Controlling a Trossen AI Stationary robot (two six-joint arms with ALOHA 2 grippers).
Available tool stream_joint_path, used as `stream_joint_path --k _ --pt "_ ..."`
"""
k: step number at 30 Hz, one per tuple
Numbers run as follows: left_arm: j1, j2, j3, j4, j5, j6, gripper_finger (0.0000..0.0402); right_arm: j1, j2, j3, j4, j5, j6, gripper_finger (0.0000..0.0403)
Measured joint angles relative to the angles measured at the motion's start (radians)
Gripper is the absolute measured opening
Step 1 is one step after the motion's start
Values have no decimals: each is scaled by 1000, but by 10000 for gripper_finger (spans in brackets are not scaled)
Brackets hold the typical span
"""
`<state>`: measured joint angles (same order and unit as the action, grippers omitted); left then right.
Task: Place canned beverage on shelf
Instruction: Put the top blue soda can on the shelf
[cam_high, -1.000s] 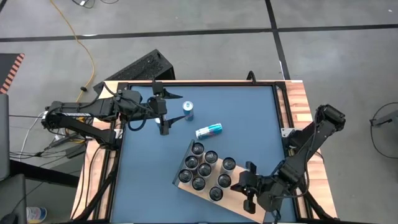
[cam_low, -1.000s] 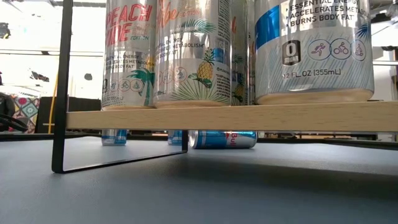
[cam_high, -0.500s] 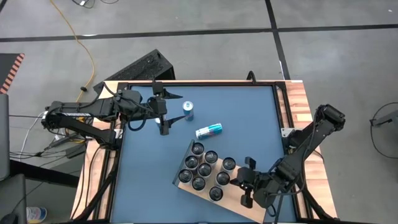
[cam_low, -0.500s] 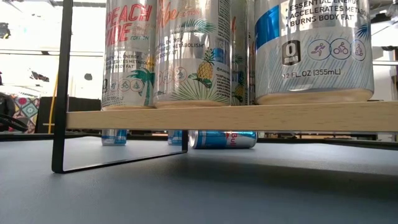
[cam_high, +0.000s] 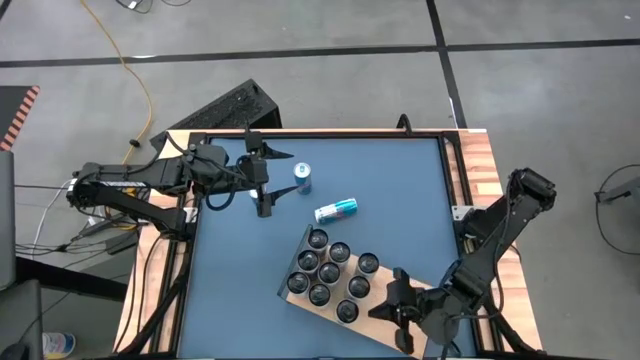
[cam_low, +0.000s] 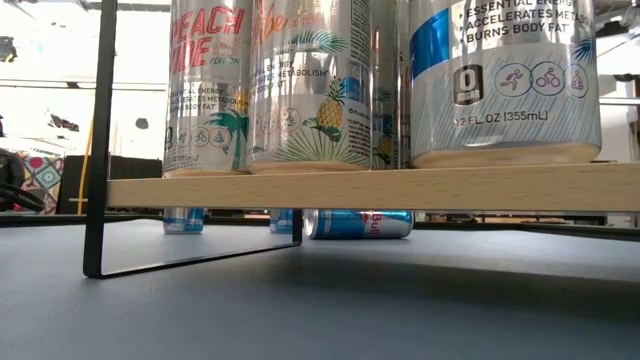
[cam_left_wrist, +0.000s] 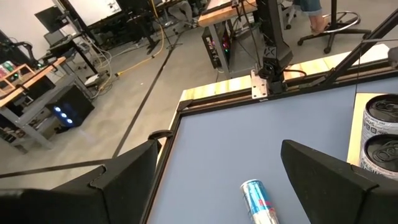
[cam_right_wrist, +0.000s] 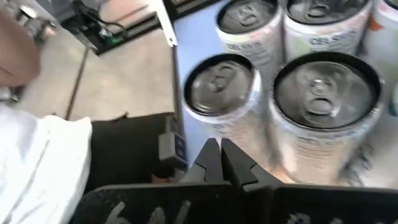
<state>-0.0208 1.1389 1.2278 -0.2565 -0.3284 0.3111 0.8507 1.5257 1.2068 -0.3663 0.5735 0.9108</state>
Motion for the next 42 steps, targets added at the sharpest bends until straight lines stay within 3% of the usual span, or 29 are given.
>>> stream_joint_path --k 8,12,23,31,35,42 --pt "0 0 0 -5 10 -32 330 -14 55 0 25 14 -3 0" --pt "0 0 0 -11 9 -36 330 -18 93 -1 -50 -5 33 0" --pt "0 0 0 -16 9 -45 330 3 48 0 -451 31 299 0" --pt "7 0 4 -24 -17 7 330 -62 40 0 -573 30 169 0" --pt "66 -3 48 -151 25 -1 330 -97 -23 37 -743 32 157 0" --pt "275 24 52 -260 121 -32 330 -132 -189 67 -956 38 165 5"
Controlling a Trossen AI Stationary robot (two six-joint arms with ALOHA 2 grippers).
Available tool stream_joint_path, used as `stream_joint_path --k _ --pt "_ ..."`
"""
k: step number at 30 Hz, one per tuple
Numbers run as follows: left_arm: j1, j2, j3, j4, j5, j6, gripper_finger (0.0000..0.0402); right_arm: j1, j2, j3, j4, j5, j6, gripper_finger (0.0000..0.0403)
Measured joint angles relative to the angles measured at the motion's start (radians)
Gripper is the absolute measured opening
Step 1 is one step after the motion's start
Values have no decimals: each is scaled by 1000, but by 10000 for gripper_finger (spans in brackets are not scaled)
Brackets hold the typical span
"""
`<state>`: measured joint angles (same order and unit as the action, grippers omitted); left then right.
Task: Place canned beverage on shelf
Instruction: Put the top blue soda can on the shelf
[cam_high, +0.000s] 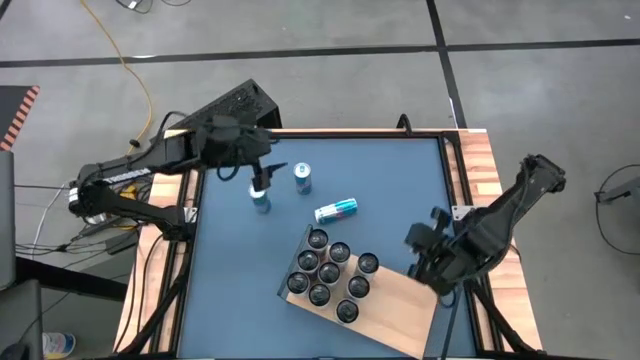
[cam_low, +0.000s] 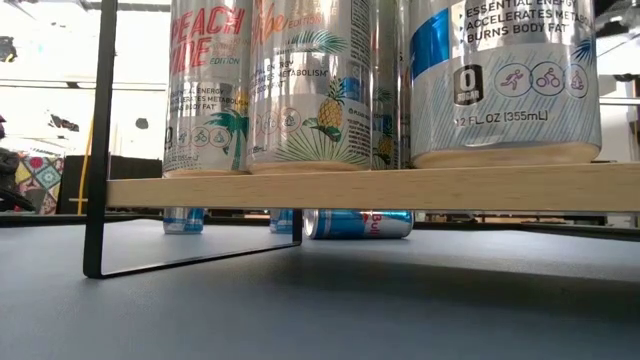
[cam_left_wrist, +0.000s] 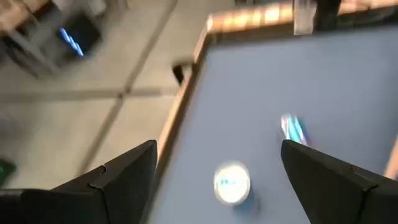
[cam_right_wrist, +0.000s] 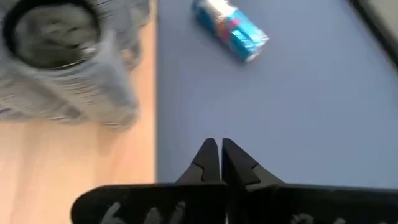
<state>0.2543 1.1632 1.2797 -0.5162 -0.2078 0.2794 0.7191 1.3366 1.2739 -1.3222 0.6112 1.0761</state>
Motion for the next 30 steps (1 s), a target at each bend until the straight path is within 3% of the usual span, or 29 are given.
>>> stream_joint_path --k 5,12,16,20,24,27,30 --pt "91 11 -14 -124 74 -26 330 -16 -82 0 -40 46 -26 49" --pt "117 46 -44 -111 94 -47 330 -64 -109 0 -75 259 -179 156" --pt "167 108 -59 -48 214 -25 330 -177 -117 0 -78 396 -336 208" --pt "221 159 -59 -33 257 -23 330 -351 -124 52 -5 407 -569 232" --pt "255 166 -59 -27 278 9 330 -547 -124 99 237 274 -910 234" --pt "279 165 -59 -11 319 41 330 -702 -124 102 462 30 -1144 235" --pt "313 159 -59 -7 383 47 330 -867 -107 102 648 -260 -1270 235"
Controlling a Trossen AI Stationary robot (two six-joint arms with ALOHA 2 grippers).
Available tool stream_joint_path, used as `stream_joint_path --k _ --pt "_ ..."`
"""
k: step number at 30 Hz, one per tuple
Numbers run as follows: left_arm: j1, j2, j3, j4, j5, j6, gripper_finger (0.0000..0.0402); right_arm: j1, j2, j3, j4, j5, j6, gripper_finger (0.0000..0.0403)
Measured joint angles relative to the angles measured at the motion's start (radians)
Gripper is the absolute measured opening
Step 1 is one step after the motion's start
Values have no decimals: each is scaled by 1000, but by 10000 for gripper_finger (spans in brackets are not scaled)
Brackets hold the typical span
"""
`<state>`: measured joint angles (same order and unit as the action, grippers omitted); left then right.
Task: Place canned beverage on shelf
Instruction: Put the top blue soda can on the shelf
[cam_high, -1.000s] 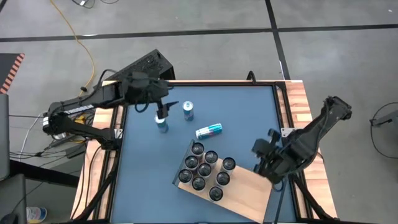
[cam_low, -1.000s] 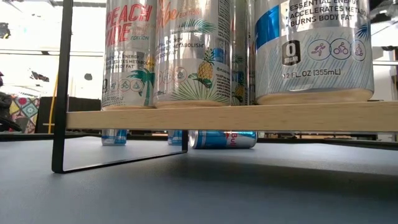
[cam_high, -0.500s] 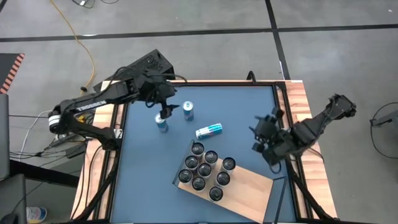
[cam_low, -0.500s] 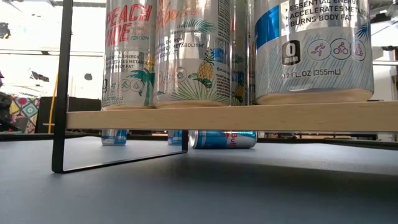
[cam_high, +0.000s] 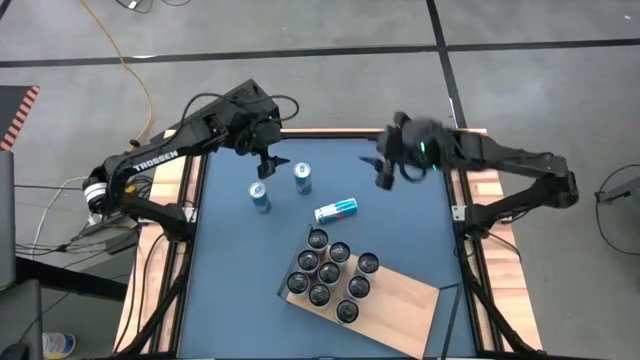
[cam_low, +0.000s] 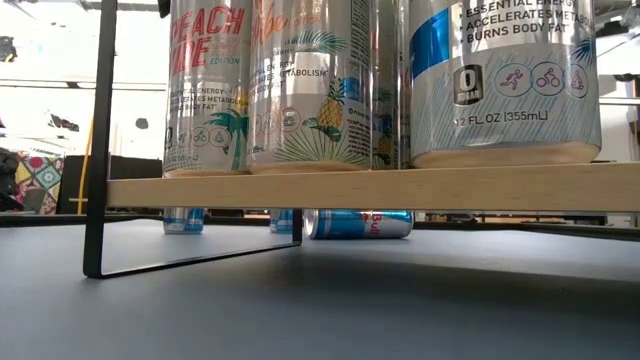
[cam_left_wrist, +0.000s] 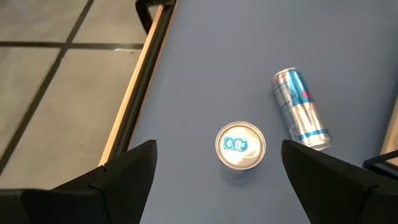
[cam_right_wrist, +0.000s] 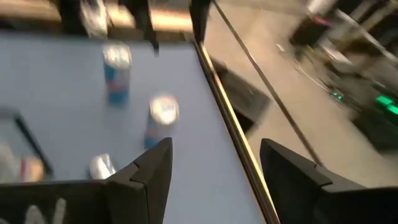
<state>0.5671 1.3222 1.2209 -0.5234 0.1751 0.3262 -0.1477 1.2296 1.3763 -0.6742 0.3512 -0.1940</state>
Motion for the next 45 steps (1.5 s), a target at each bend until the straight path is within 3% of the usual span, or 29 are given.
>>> stream_joint_path --k 2,5,12,19,26,34,45 --pt "25 -3 0 -1 40 8 330 -95 29 1 99 -146 -24 235" --pt "55 -5 0 -2 69 18 330 -203 100 1 228 -285 -25 235" --pt "92 -6 0 -16 76 21 330 -256 317 31 436 -477 -28 236" --pt "92 -6 0 -36 78 29 330 -235 536 181 363 -486 -29 242" --pt "92 -6 0 -64 75 29 330 -187 692 345 145 -486 -131 296" --pt "92 -6 0 -63 74 28 330 -164 769 413 86 -484 -147 339" --pt "92 -6 0 -62 75 22 330 -166 789 412 88 -482 -94 342"
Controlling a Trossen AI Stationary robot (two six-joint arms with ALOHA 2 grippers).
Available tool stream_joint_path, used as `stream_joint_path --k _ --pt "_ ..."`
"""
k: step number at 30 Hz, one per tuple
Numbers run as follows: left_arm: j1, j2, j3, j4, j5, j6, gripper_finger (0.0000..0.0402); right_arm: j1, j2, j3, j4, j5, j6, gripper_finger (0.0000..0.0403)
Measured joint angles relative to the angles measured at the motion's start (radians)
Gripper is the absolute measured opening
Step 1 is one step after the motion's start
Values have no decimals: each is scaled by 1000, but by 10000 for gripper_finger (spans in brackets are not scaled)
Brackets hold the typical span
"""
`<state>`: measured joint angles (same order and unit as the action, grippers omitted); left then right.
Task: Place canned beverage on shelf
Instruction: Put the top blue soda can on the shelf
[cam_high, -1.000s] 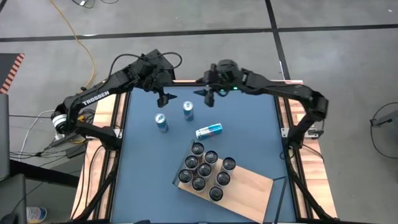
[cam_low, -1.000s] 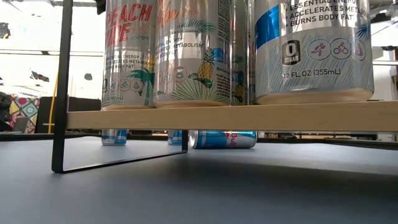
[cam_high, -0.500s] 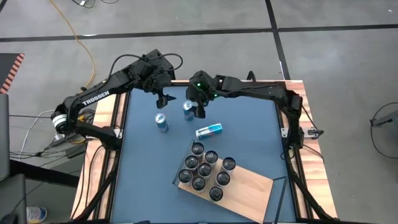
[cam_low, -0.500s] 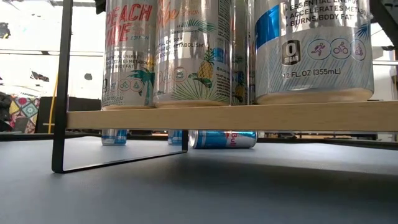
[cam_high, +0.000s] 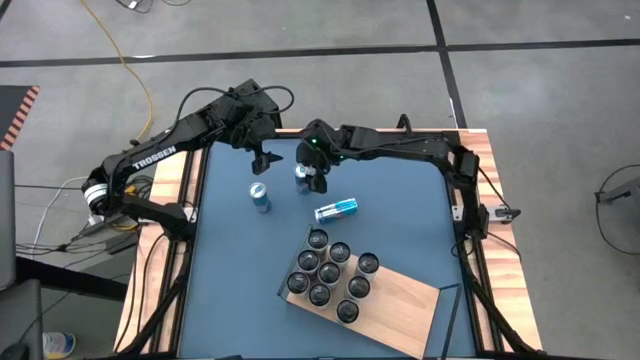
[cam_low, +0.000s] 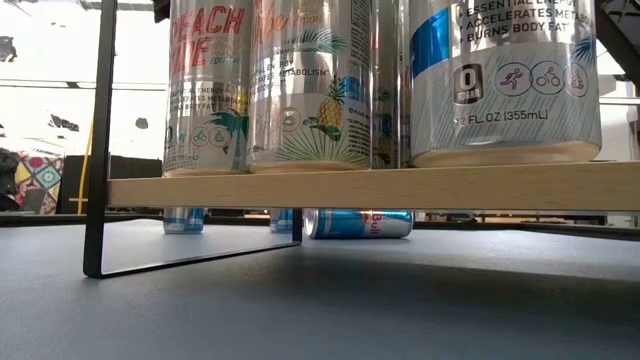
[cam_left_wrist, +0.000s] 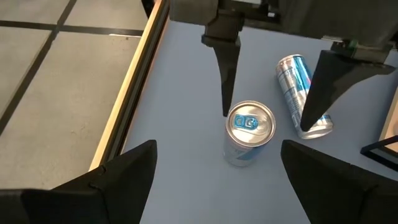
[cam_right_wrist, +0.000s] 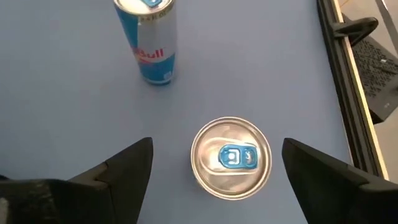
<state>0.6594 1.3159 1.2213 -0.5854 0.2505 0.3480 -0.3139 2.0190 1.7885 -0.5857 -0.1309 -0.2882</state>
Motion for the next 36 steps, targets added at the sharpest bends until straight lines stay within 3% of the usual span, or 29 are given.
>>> stream_joint_path --k 25,36 --pt "0 0 0 0 3 -4 330 3 69 0 41 33 44 329" --pt "0 0 0 0 2 -3 330 4 76 0 40 54 45 253"
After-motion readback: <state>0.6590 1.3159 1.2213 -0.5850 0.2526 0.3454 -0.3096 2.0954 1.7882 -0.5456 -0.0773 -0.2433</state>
